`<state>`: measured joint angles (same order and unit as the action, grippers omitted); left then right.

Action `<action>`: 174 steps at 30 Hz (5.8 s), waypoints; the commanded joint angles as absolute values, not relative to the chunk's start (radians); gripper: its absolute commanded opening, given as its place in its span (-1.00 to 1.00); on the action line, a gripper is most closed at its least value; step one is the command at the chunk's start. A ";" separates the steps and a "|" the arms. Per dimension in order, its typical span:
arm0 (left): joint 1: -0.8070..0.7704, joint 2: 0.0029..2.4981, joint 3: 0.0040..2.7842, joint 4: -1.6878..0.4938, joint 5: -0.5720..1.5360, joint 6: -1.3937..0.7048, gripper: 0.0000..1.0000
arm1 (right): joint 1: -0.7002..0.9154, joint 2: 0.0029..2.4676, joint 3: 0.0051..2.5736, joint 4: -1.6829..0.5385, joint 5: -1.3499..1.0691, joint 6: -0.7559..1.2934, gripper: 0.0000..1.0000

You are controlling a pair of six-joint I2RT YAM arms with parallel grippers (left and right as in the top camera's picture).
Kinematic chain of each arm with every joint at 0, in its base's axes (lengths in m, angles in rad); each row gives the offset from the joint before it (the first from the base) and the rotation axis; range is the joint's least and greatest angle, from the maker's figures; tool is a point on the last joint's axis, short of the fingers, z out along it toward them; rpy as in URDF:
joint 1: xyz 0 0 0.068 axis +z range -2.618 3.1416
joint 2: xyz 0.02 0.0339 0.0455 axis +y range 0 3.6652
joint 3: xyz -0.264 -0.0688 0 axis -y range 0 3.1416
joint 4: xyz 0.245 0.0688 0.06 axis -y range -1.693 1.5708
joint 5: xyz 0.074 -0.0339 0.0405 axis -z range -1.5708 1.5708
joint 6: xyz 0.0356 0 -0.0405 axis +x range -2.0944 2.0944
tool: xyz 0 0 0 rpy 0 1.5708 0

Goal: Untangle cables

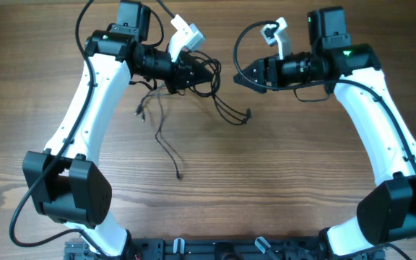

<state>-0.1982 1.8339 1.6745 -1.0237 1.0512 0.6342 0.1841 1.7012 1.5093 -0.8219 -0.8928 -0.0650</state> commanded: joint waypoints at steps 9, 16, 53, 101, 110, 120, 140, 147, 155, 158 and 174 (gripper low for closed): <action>-0.172 1.812 1.695 -1.000 1.312 0.673 -0.92 | 0.290 1.744 1.523 -0.624 -0.965 0.039 0.12; -0.172 1.812 1.695 -1.005 1.324 0.673 -0.92 | 0.291 1.744 1.523 -0.556 -0.891 0.113 -0.65; -0.176 1.816 1.666 -0.878 0.918 0.350 -0.92 | 0.290 1.744 1.523 -0.632 -0.891 0.015 0.15; -0.201 1.822 1.666 -1.146 0.915 0.529 -0.92 | 0.405 1.691 1.525 -0.611 -0.706 -0.965 -0.49; -0.201 1.822 1.666 -1.157 0.977 0.542 -0.92 | 0.405 1.696 1.525 -0.543 -0.599 -0.853 -0.40; -0.201 1.822 1.666 -1.168 1.077 0.538 -0.92 | 0.406 1.696 1.525 -0.488 -0.597 -0.802 0.18; -0.210 1.854 1.664 -1.160 0.994 0.602 -0.92 | 0.407 1.716 1.464 -0.489 -0.445 -0.754 0.40; -0.279 1.976 1.654 -1.141 1.006 0.598 -0.92 | 0.406 1.761 1.397 -0.483 -0.443 -0.668 0.40; -0.284 2.043 1.654 -1.103 1.013 0.598 -0.92 | 0.406 1.850 1.393 -0.497 -0.343 -0.546 0.40; -0.279 2.063 1.654 -1.092 1.013 0.599 -0.92 | 0.406 1.901 1.393 -0.496 -0.344 -0.547 0.40; -0.272 2.199 1.654 -0.882 1.044 0.530 -0.92 | 0.405 2.048 1.393 -0.353 -0.328 -0.550 0.40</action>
<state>-0.2539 2.2070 1.6447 -0.9199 0.9657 0.5205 0.3985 1.9808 1.4002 -0.3717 -0.3695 -0.5613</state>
